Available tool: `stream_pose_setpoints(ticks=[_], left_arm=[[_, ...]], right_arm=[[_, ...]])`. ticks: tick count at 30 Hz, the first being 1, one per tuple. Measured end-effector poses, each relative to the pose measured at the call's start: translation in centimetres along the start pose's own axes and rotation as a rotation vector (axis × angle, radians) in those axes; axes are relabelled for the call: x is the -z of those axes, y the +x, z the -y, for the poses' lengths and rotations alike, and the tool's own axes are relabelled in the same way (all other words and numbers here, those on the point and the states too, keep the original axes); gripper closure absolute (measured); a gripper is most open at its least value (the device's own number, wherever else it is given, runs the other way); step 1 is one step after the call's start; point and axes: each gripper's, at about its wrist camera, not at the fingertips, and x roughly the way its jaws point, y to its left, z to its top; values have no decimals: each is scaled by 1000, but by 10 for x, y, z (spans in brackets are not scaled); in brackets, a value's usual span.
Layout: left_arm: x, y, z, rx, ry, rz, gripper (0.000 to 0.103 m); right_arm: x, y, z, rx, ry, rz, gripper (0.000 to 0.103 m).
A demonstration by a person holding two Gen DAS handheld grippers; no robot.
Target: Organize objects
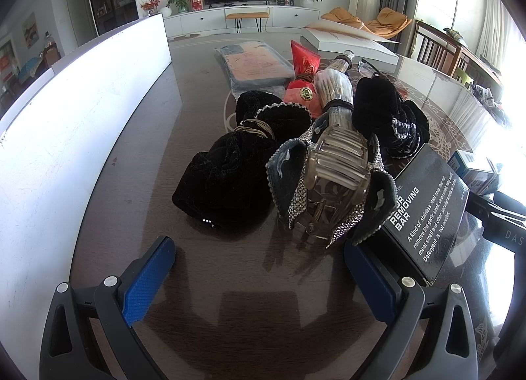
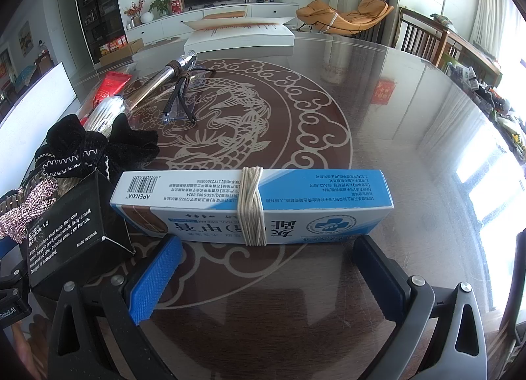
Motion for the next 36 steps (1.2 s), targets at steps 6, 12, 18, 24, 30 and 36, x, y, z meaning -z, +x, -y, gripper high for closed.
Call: stream_pose_setpoints(ticks=[6,12,18,24,30,36], left_arm=[[0,0,0,0,0,0,0],[0,0,0,0,0,0,0],[0,0,0,0,0,0,0],[0,0,0,4,5,-1,0],[24,-27,-24,12,-64,-24,0],[-8,-65,-1,6,95,127,0]], right_arm=[[0,0,0,0,0,0,0],[0,0,0,0,0,0,0],[0,0,0,0,0,0,0],[0,0,0,0,0,0,0],[0,0,0,0,0,0,0],[0,0,0,0,0,0,0]])
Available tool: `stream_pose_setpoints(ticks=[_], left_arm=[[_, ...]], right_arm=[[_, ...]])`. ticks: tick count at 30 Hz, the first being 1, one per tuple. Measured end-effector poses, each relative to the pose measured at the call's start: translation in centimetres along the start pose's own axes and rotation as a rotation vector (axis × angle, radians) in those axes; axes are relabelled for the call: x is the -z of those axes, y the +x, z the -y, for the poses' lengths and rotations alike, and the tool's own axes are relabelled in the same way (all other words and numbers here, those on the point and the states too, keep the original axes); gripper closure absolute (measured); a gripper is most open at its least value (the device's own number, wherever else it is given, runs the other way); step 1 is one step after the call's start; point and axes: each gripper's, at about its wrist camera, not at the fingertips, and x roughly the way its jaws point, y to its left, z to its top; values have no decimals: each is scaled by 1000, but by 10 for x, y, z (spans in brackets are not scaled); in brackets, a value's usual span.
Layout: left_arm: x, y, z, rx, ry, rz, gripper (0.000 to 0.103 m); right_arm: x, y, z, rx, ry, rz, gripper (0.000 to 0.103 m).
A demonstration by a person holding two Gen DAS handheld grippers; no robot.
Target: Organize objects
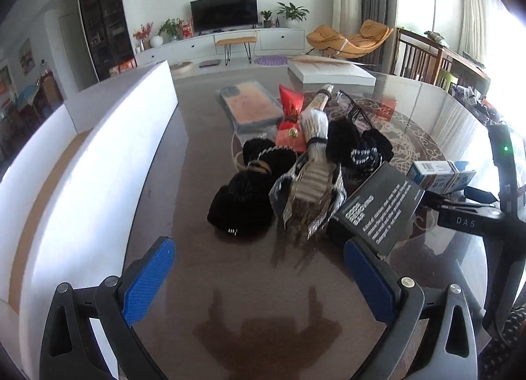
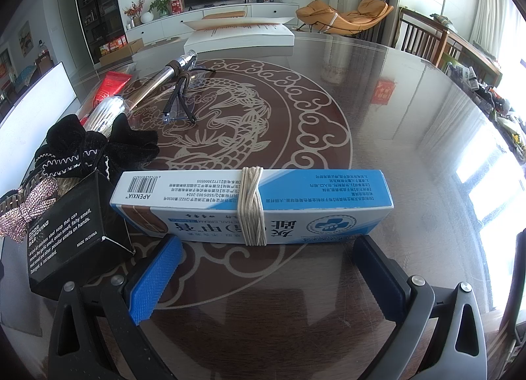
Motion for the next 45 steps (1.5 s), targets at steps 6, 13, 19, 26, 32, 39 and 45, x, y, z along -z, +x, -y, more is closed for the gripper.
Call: stream_pose_setpoints(ticks=[6,13,19,26,32,39,45], left_arm=[[-41,32,28,119,80,18,0],[-4,34,36,357,116,-123,0],[-26,22,-31,131,-102,-52,0],[-66,101,-43,70,-146,-198,0],[-58,126,-29,55,-82,-245,0],[-46,109,-58,22,-232,-243,65],[-3,62,-64,0,-326,-222,65]], right_arm=[[0,0,0,0,0,0,0],[0,0,0,0,0,0,0],[0,0,0,0,0,0,0],[0,0,0,0,0,0,0],[0,0,0,0,0,0,0],[0,0,0,1,0,0,0],[0,0,0,1,0,0,0]])
